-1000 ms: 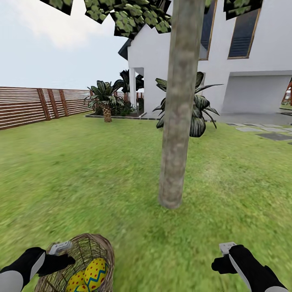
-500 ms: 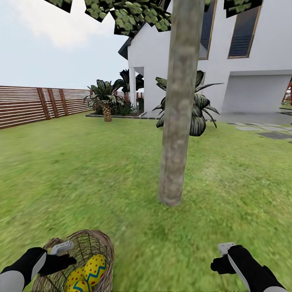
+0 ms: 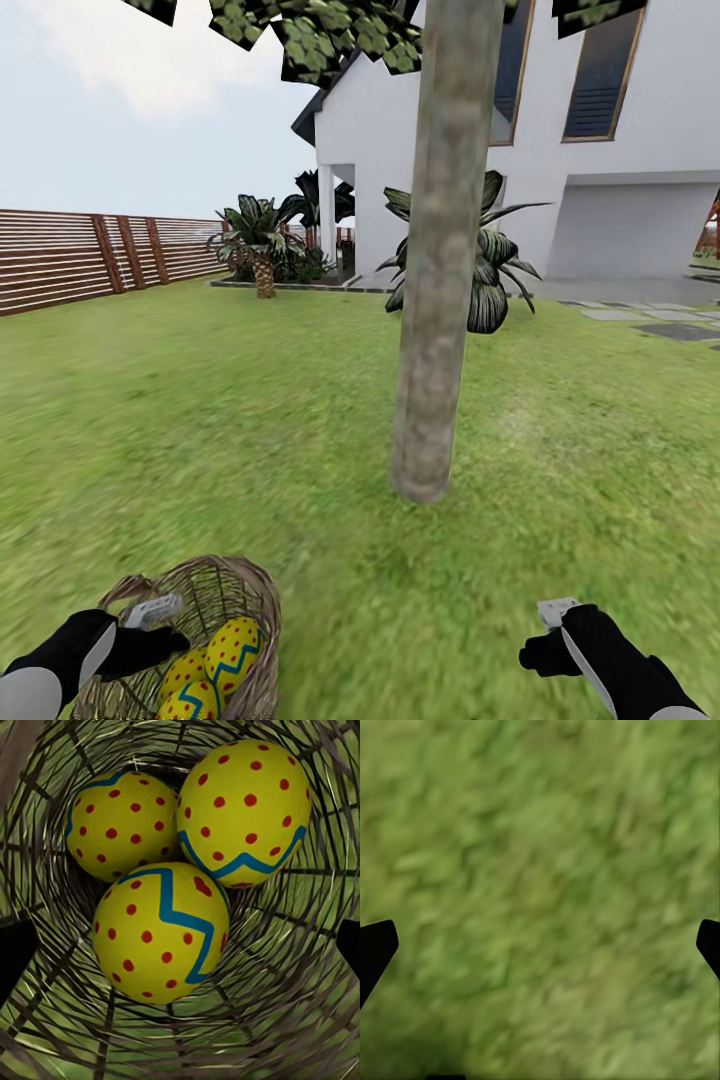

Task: Take the three Easter eggs out of the wicker basket on the lawn in the garden, then place them on the lawn next to a single tree (choose any tree) so that all three eggs are next to the same tree and none are left in the basket.

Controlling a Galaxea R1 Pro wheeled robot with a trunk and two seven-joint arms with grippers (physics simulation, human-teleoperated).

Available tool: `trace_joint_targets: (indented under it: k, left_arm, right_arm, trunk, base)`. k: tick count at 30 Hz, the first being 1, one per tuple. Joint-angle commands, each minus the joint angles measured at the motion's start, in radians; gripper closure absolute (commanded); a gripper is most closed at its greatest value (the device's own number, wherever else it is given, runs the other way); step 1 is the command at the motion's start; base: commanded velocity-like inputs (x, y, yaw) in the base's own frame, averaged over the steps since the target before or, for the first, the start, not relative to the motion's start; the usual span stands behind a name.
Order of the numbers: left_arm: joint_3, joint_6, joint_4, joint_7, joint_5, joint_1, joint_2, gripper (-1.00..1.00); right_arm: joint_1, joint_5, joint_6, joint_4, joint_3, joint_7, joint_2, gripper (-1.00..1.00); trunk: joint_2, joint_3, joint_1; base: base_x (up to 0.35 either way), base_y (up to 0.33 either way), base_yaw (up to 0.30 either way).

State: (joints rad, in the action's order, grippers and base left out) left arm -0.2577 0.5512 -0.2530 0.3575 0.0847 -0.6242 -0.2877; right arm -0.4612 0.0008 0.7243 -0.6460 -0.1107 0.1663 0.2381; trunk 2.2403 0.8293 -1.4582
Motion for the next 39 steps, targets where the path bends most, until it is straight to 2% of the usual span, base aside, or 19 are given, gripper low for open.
trace_joint_targets:
  k: [1, 37, 39]
  left_arm:
    - [-0.008, 0.006, -0.002, 0.006, 0.009, 0.000, 0.001, -1.00]
    - [-0.007, 0.005, -0.002, 0.006, 0.009, -0.001, 0.015, -1.00]
    - [-0.008, 0.004, -0.003, 0.006, 0.009, 0.000, 0.014, -1.00]
  right_arm:
    - [-0.001, 0.001, 0.004, -0.001, -0.004, 0.002, 0.001, -1.00]
    - [-0.001, 0.001, 0.004, 0.000, -0.008, 0.002, 0.000, -1.00]
    - [-0.001, 0.002, 0.004, 0.000, -0.008, 0.002, 0.000, -1.00]
  trunk:
    - [0.008, 0.004, -0.004]
    - [0.260, 0.117, -0.142]
    - [0.260, 0.125, -0.143]
  base:
    - [0.000, 0.000, 0.000]
    - [0.000, 0.000, 0.000]
    - [0.000, 0.000, 0.000]
